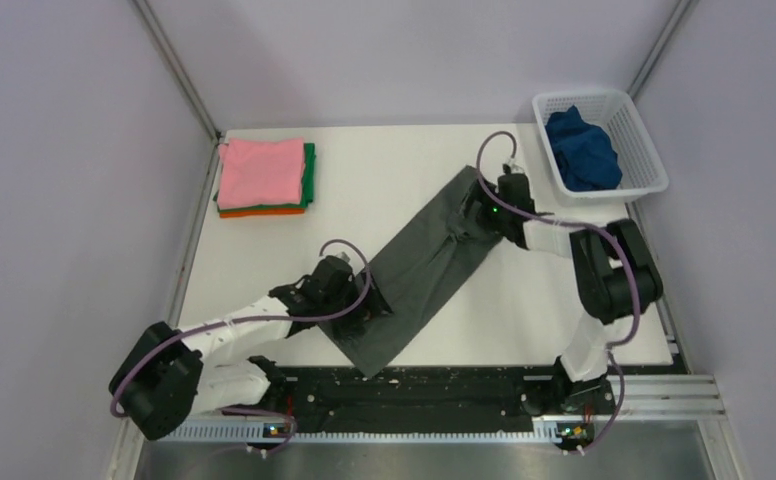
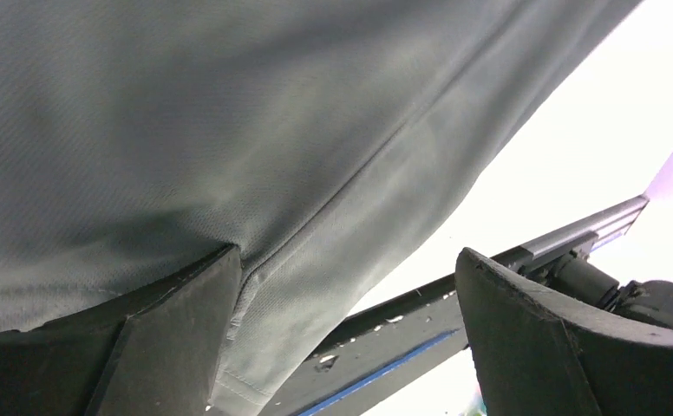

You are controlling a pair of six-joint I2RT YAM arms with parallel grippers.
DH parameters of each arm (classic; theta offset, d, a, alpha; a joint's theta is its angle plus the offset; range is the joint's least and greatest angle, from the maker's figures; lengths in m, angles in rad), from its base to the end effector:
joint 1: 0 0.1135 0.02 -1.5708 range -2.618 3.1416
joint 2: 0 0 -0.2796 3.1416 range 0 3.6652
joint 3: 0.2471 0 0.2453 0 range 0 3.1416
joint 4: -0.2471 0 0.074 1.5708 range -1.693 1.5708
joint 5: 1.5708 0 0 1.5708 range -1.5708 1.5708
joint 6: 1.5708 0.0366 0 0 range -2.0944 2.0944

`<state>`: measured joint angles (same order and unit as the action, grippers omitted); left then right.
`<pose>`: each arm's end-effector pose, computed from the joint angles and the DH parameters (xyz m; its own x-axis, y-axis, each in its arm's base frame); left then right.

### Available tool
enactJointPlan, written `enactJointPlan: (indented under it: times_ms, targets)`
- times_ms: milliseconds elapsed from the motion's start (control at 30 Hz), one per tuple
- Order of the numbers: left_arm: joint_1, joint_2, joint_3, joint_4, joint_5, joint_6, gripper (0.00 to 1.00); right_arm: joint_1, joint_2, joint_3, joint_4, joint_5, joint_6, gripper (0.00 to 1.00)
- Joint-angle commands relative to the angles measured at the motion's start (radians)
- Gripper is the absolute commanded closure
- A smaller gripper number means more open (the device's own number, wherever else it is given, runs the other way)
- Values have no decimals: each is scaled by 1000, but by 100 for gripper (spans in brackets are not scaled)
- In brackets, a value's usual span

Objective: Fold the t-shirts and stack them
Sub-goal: Rotate the tshirt 90 degrees

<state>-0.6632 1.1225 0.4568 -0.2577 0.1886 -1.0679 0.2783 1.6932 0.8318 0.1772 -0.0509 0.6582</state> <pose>0.1449 -0.1219 0.1781 -0.9109 -0.3805 -0.1596 -0.2163 0.7698 -0.6005 0.3267 0.0953 0.1797 -0.6718 0.4434 -0.5934 0.1247 0.8573 0.4995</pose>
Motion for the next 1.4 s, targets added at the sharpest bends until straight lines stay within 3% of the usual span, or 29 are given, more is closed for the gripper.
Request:
enactJointPlan:
  times_ms: [0, 167, 367, 567, 767, 900, 1033, 1133, 1300, 1367]
  targets:
    - [-123, 125, 47, 73, -36, -56, 1, -8, 252, 260, -3, -123, -161, 1]
    - [-233, 325, 214, 76, -43, -21, 1, 11, 462, 550, -101, -271, -252, 1]
    - [-340, 530, 384, 73, -10, 0, 1, 38, 620, 807, -207, -260, -296, 1]
    - [-371, 553, 528, -25, -81, 11, 1, 62, 696, 1030, -290, -278, -284, 1]
    - [-374, 434, 552, -55, -130, 46, 1, 71, 534, 1105, -394, -222, -359, 1]
    - [-373, 325, 539, -147, -174, 60, 1, 71, 312, 923, -375, -208, -420, 1]
    - [-371, 178, 442, -239, -305, 31, 1, 72, 4, 549, -298, -146, -411, 1]
    - [-359, 66, 316, -286, -385, -12, 1, 76, -206, 255, -298, -141, -299, 1]
    - [-323, -33, 156, -226, -328, -18, 2, 171, -452, -86, -510, -97, -127, 2]
    - [-312, -27, 114, -168, -266, -17, 8, 230, -529, -174, -567, -122, -104, 3]
